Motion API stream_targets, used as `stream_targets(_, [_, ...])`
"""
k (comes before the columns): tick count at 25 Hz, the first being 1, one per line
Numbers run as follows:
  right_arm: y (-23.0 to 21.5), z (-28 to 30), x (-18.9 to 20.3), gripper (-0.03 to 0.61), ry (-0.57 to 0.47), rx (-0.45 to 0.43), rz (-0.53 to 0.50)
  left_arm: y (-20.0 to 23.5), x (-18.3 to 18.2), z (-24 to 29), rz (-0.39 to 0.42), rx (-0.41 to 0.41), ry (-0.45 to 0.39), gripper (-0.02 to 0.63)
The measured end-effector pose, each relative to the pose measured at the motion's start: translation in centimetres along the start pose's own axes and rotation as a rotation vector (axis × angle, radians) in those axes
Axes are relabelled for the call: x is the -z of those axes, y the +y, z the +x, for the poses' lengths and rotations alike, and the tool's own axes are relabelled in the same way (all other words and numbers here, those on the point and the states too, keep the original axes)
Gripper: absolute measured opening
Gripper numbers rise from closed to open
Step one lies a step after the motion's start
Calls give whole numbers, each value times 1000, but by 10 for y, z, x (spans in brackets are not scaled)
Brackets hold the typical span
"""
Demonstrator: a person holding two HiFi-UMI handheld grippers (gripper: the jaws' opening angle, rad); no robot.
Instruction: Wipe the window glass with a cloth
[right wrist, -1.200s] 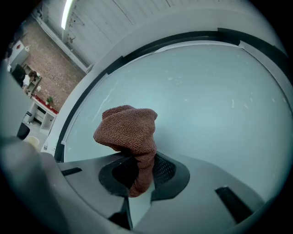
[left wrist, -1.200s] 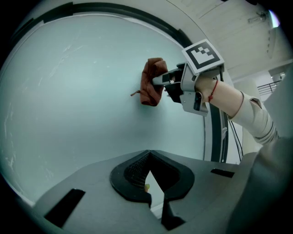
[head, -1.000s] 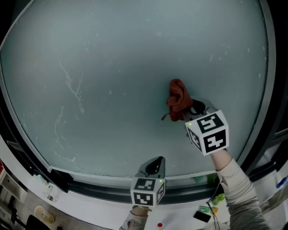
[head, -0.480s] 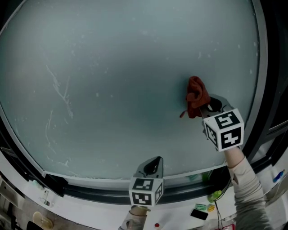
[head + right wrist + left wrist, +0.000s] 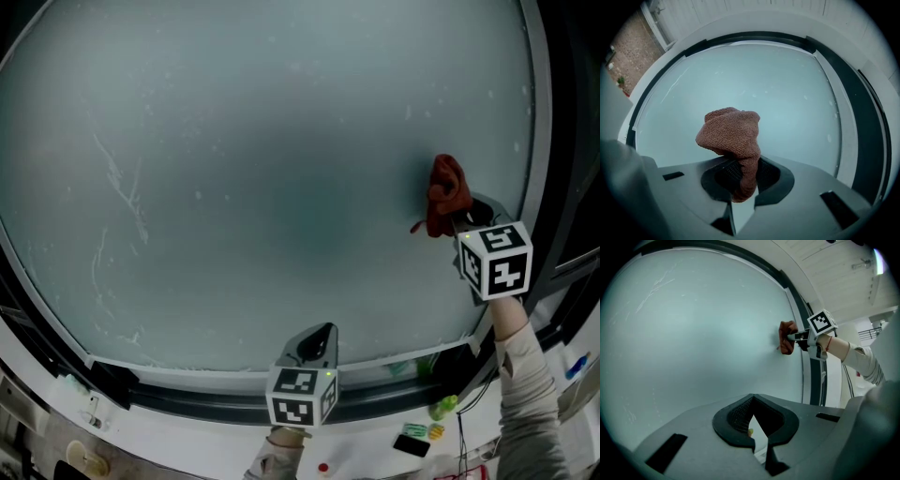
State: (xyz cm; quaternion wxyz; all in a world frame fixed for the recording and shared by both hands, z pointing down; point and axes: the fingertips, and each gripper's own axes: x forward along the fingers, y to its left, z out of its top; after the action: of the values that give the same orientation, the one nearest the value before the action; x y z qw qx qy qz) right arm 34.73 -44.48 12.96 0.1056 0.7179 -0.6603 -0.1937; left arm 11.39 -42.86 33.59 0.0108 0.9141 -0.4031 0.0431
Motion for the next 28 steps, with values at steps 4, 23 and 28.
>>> stream_targets(4, [-20, -3, 11, 48, 26, 39, 7, -4, 0, 0, 0, 0, 0, 5])
stream_targets(23, [68, -43, 1, 48, -32, -97, 44, 6, 10, -29, -21, -39, 2, 5])
stream_targets(28, [135, -50, -2, 48, -56, -213, 78, 17, 17, -48, -32, -74, 8, 5])
